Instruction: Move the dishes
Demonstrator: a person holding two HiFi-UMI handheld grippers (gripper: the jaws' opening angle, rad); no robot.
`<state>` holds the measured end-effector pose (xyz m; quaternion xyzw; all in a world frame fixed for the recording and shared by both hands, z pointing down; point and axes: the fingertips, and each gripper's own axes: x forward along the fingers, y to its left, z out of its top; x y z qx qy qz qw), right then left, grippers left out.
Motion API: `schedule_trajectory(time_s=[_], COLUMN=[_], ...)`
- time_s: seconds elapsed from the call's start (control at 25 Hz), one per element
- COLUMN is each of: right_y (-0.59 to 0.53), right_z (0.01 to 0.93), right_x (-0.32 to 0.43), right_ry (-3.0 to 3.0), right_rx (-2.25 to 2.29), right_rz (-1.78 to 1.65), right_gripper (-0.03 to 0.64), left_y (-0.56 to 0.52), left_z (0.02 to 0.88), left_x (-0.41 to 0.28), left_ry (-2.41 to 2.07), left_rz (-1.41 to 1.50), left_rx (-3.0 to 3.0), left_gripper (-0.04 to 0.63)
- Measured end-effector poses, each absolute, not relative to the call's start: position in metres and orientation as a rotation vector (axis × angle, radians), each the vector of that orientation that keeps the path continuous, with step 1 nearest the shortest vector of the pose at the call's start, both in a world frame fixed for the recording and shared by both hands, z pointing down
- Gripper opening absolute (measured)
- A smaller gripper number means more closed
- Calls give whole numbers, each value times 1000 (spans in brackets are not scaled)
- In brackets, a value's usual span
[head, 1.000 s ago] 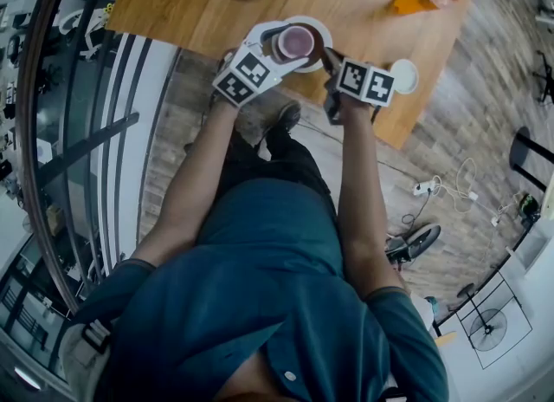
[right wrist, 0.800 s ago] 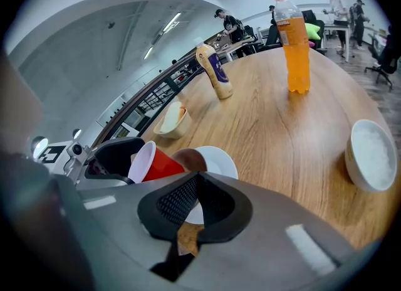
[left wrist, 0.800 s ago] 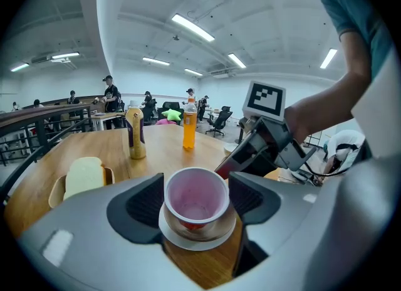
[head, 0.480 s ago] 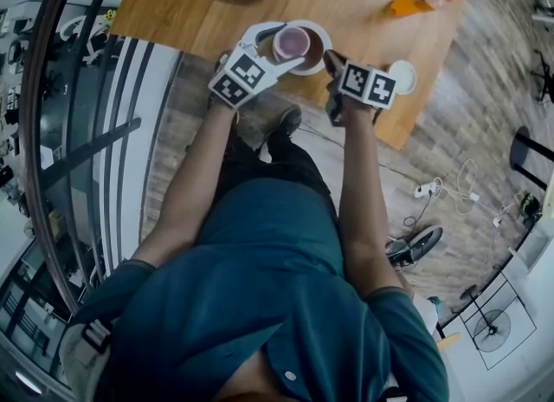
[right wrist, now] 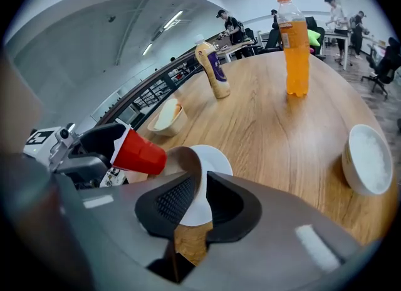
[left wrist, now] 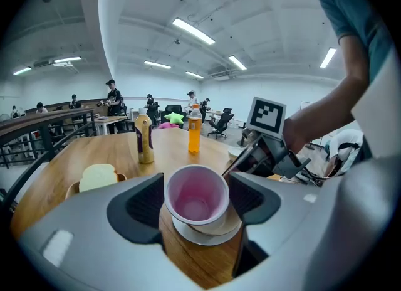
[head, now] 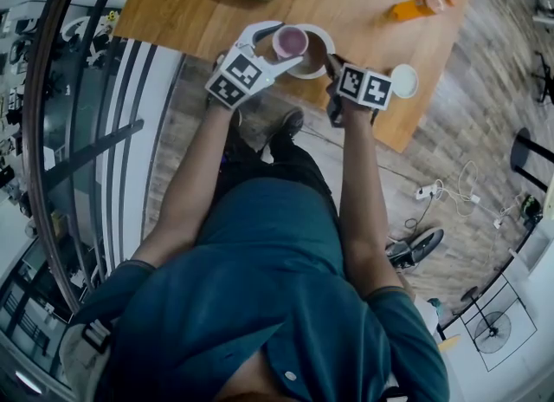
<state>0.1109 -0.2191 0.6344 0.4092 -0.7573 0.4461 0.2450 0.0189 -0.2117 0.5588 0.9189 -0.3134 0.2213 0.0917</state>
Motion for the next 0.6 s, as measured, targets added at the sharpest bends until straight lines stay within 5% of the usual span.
schedule_trajectory(time_s=[0.36, 0.6], right_y=[-211, -207], right_z=[657, 659], right_x=[104, 107], right_ry=[-2012, -1990], right_rx=[1100, 1126], right_rz=[1318, 1364], right_gripper=[64, 18], left_y=[-220, -219], left_z=[549, 543], left_x=[1, -9], left_ry=[-960, -981], left_rz=[641, 626], left_rx=[2732, 2726], left_gripper=[318, 318])
